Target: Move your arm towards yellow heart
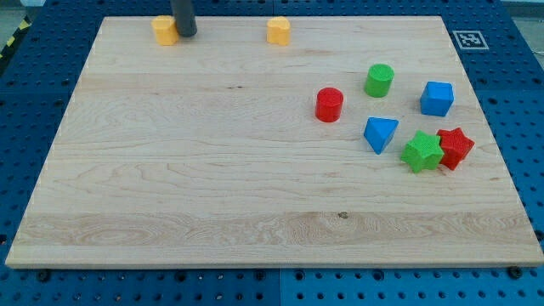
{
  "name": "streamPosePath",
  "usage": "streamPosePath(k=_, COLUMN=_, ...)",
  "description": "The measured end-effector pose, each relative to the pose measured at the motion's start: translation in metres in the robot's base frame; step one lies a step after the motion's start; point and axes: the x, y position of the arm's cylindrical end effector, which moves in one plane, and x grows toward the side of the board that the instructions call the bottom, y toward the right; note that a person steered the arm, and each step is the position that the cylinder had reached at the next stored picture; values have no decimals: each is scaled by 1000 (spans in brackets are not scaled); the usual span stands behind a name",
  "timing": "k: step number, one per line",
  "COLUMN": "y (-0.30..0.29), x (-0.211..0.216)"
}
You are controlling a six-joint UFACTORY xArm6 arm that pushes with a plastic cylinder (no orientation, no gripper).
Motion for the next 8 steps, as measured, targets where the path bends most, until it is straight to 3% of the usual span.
streamPosePath(k=2, y=-24, x=8)
streamPosePath(k=3, y=-11, x=8)
streamPosePath(k=4, y=51, x=8)
streamPosePath(k=5, y=86, x=25)
streamPosePath(k=7, y=96, x=95)
streamPosePath(k=8, y=96, x=102)
